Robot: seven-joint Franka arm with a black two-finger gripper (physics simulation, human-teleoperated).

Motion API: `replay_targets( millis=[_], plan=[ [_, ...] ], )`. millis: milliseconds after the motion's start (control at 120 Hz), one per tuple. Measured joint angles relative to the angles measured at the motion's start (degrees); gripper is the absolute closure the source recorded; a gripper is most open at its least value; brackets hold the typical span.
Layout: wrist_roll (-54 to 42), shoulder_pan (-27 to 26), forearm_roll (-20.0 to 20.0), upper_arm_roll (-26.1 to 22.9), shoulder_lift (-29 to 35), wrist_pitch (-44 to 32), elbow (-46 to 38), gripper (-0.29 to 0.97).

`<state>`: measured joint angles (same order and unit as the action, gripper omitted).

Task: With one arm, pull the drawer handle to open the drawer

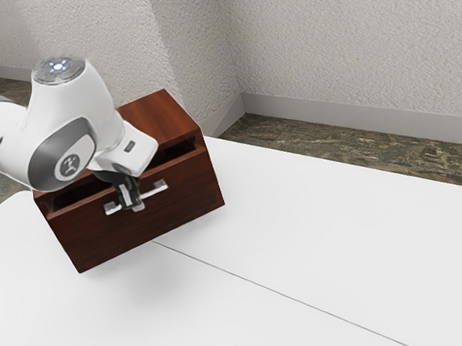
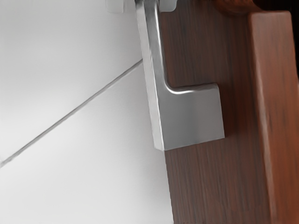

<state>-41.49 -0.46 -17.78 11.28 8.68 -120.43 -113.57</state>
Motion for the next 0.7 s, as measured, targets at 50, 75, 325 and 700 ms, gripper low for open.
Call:
replay_targets(
  millis=[50,75,325,700],
  plan=[
    [0.2,-0.5,-0.1,0.0,0.9,-0.1,-1.1,0.79],
    [0.3,-0.8,-0.2,0.0,1.3,-0.2,-1.4,0.79],
    [0.9,-3.0,-0.4,0.0,5.4,-0.5,-5.4,0.79],
    [1.7,-6.2,0.1,-0.3,9.3,-0.7,-9.3,0.79]
  ],
)
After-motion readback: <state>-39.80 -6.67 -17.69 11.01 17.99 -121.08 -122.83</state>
